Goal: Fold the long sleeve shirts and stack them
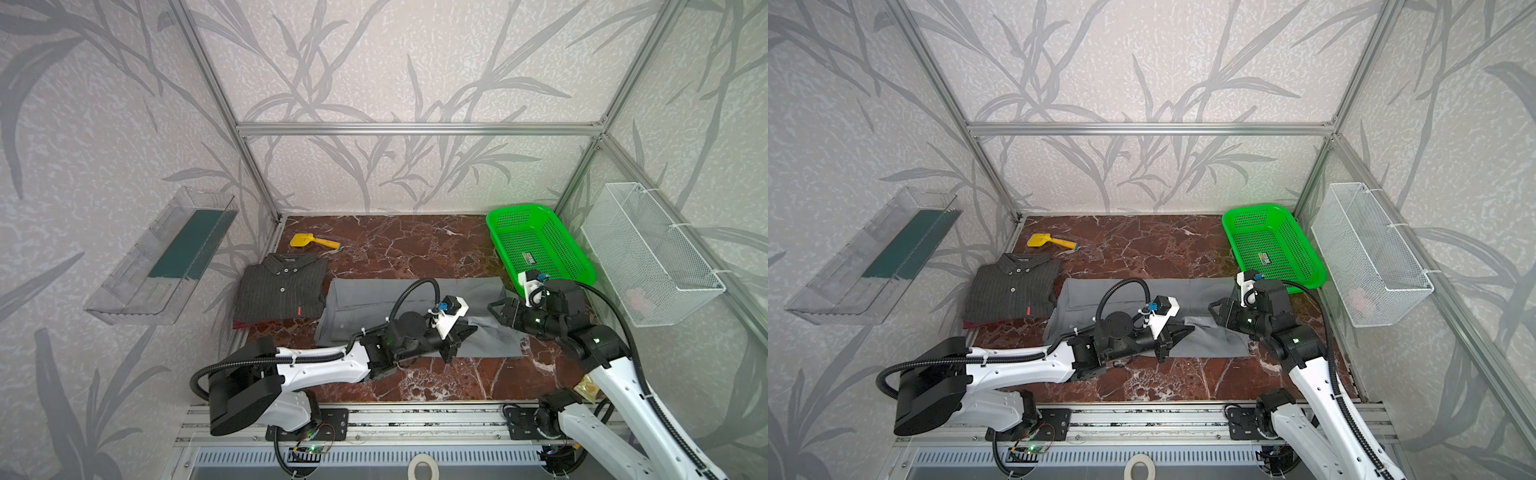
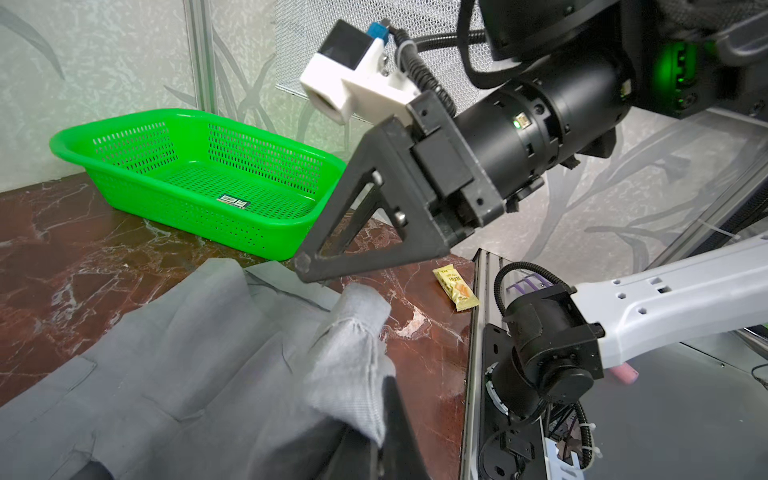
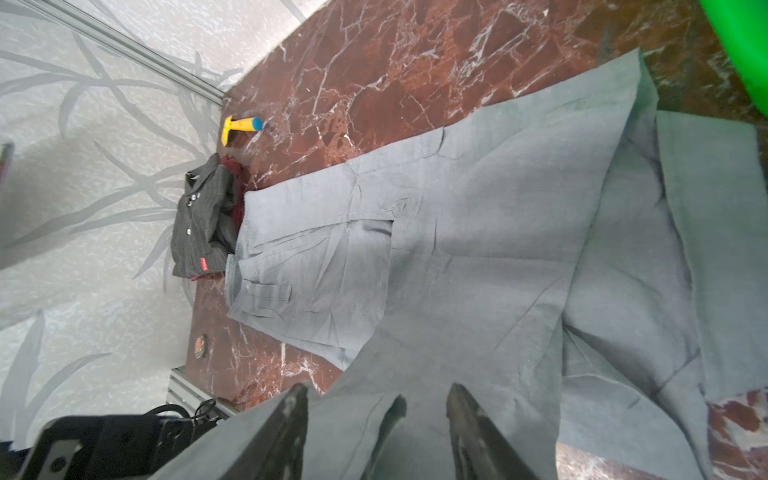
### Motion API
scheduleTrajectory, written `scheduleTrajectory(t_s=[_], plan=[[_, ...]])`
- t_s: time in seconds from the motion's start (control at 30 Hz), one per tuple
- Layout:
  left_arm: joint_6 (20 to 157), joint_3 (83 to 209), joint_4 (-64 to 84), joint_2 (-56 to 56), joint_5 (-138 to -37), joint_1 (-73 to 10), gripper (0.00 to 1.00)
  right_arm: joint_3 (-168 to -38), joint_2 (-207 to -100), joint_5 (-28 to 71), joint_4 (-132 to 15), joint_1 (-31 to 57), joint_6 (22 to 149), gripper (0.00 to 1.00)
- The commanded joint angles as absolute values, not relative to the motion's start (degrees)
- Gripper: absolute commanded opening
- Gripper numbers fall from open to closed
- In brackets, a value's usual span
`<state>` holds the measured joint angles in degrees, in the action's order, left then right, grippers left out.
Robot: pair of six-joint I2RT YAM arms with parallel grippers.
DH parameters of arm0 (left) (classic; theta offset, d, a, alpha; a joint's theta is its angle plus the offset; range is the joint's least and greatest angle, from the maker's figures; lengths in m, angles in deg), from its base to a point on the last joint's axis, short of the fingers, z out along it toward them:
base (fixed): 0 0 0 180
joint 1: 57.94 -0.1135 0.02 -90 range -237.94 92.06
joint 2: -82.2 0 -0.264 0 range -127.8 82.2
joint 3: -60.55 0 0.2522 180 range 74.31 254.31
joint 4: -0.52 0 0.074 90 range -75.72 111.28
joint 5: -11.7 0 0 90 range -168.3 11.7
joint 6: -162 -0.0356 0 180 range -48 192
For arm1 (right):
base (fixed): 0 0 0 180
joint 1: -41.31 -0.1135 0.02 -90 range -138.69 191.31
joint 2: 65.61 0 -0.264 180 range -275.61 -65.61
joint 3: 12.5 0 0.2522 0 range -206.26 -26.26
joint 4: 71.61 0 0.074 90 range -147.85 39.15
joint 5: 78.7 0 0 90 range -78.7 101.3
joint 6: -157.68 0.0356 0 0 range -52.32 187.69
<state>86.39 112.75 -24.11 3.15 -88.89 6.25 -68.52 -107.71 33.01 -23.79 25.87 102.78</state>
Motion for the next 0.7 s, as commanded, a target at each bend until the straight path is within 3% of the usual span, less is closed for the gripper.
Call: scheduleTrajectory(t_s=[0.0,0.23,0.37,0.67], plan=[[89.2,111.8,-29.8,4.9,-87.8,5.5,0.0,-67.8,-103.5,35.0,-26.2,26.2,105.5,0.59],[89.8,111.9,-30.1,4.4,-88.7,4.9,0.0,-65.3,-100.4,42.9,-28.2,26.5,118.4,0.61],[89.7,112.1,-30.3,3.8,-89.3,5.0,0.0,-65.3,-98.3,41.4,-26.6,25.9,122.0,0.69],[90.0,113.6,-30.9,1.7,-91.0,4.9,0.0,-62.4,-100.9,42.2,-34.0,22.9,127.9,0.65]])
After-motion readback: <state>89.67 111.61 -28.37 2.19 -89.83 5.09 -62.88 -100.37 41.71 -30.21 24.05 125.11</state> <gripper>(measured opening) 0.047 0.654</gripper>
